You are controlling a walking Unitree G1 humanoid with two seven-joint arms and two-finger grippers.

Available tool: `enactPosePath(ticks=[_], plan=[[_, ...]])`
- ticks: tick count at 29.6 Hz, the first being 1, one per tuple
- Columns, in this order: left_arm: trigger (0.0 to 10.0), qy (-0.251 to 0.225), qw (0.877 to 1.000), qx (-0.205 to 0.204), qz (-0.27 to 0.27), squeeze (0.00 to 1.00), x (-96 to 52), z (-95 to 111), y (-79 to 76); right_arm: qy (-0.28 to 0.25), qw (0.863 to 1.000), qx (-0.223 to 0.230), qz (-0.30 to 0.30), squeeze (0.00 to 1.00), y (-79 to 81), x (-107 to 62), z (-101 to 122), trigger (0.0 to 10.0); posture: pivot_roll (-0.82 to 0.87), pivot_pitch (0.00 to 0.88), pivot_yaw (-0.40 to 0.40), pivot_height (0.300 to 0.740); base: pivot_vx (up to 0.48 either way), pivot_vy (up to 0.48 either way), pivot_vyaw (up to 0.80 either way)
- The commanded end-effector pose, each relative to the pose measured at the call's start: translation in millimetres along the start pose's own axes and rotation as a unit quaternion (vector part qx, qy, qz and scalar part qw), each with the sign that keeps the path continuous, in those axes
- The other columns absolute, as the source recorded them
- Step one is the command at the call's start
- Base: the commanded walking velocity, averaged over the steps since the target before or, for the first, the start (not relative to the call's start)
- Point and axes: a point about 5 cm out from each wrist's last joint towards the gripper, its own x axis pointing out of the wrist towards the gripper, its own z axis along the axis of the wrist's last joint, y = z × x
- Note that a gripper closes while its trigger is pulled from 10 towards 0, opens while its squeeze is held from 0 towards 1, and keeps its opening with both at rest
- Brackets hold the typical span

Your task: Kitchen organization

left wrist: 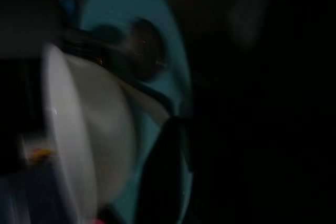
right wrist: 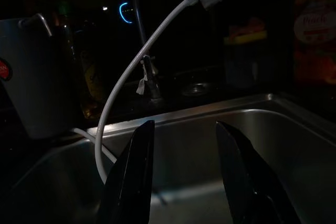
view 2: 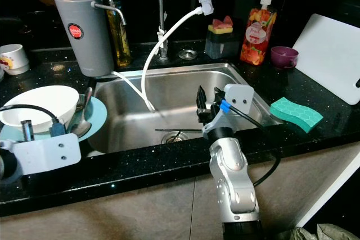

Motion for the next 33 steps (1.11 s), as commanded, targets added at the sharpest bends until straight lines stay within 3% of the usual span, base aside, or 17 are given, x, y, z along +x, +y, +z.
enactPosePath(ticks=[1,5,6,14,15,16,19,20,21,24,25,27,28,29,30,31,33], plan=[[10.0,0.026,0.999,0.005,-0.026,0.65,-2.1,-6.6,-6.1,0.002,1.000,0.013,0.002,0.00,0.2,0.5,-1.6,10.0,0.24,0.128,-0.050,0.740,0.000,0.000,0.00],[10.0,0.038,0.999,0.005,-0.026,0.74,-8.2,-10.2,-5.7,0.003,1.000,0.014,0.004,0.00,0.3,1.0,-2.4,10.0,0.25,0.128,-0.050,0.740,0.000,0.000,0.00],[10.0,0.042,0.999,0.004,-0.024,1.00,-9.9,-11.7,-5.6,0.004,1.000,0.014,0.006,0.00,0.8,1.4,-2.7,10.0,0.25,0.127,-0.053,0.740,0.000,0.000,0.00],[10.0,0.021,1.000,-0.014,0.007,1.00,-10.2,-5.8,3.5,0.003,1.000,0.018,0.013,0.00,4.6,3.8,-3.3,10.0,0.25,0.118,-0.057,0.740,0.000,0.000,0.00],[10.0,-0.024,0.999,-0.044,0.014,0.00,-10.1,5.7,7.7,0.002,1.000,0.017,0.013,0.00,4.6,4.0,-3.6,10.0,0.25,0.116,-0.056,0.740,0.000,0.000,0.00],[10.0,-0.024,0.999,-0.044,0.014,0.00,-10.1,5.7,7.7,0.002,1.000,0.017,0.013,0.00,4.6,4.0,-3.6,10.0,0.25,0.116,-0.056,0.740,0.000,0.000,0.00],[10.0,-0.145,0.984,-0.100,0.021,0.00,-16.0,35.3,17.2,0.002,1.000,0.016,0.011,0.00,3.2,3.5,-3.3,10.0,0.25,0.114,-0.052,0.740,0.000,0.000,0.00],[10.0,-0.145,0.984,-0.100,0.021,0.00,-16.0,35.3,17.2,0.002,1.000,0.016,0.011,0.00,3.2,3.5,-3.3,10.0,0.25,0.114,-0.052,0.740,0.000,0.000,0.00],[10.0,-0.197,0.974,-0.109,0.022,0.00,-19.7,48.1,20.6,0.002,1.000,0.016,0.010,0.00,2.9,3.0,-3.8,10.0,0.25,0.115,-0.047,0.740,0.000,0.000,0.00],[10.0,-0.252,0.959,-0.126,0.026,0.00,-23.3,60.3,25.0,0.001,1.000,0.016,0.009,0.00,3.4,2.9,-3.6,10.0,0.26,0.118,-0.039,0.740,0.000,0.000,0.00],[10.0,-0.252,0.959,-0.126,0.026,0.00,-23.3,60.3,25.0,0.001,1.000,0.016,0.009,0.00,3.4,2.9,-3.6,10.0,0.26,0.118,-0.039,0.740,0.000,0.000,0.00],[10.0,-0.293,0.943,-0.154,0.045,0.00,-23.9,68.8,33.5,0.000,1.000,0.018,0.006,0.00,3.2,2.8,-3.3,10.0,0.26,0.119,-0.038,0.740,0.000,0.000,0.00],[10.0,-0.293,0.943,-0.154,0.045,0.00,-23.9,68.8,33.5,0.000,1.000,0.018,0.006,0.00,3.2,2.8,-3.3,10.0,0.26,0.119,-0.038,0.740,0.000,0.000,0.00],[10.0,-0.319,0.927,-0.182,0.073,0.00,-22.1,74.9,43.0,-0.001,1.000,0.019,0.004,0.00,2.7,2.8,-3.3,10.0,0.26,0.120,-0.038,0.740,0.000,0.000,0.00],[10.0,-0.324,0.921,-0.195,0.092,0.00,-20.1,77.2,48.3,-0.002,1.000,0.019,0.004,0.00,2.6,2.7,-3.3,10.0,0.26,0.120,-0.038,0.740,0.000,0.000,0.00],[10.0,-0.324,0.921,-0.195,0.092,0.00,-20.1,77.2,48.3,-0.002,1.000,0.019,0.004,0.00,2.6,2.7,-3.3,10.0,0.26,0.120,-0.038,0.740,0.000,0.000,0.00],[10.0,-0.304,0.921,-0.198,0.142,0.00,-9.6,78.7,56.1,-0.003,1.000,0.018,0.003,0.00,1.8,3.0,-2.6,10.0,0.26,0.121,-0.040,0.740,0.000,0.000,0.00]])
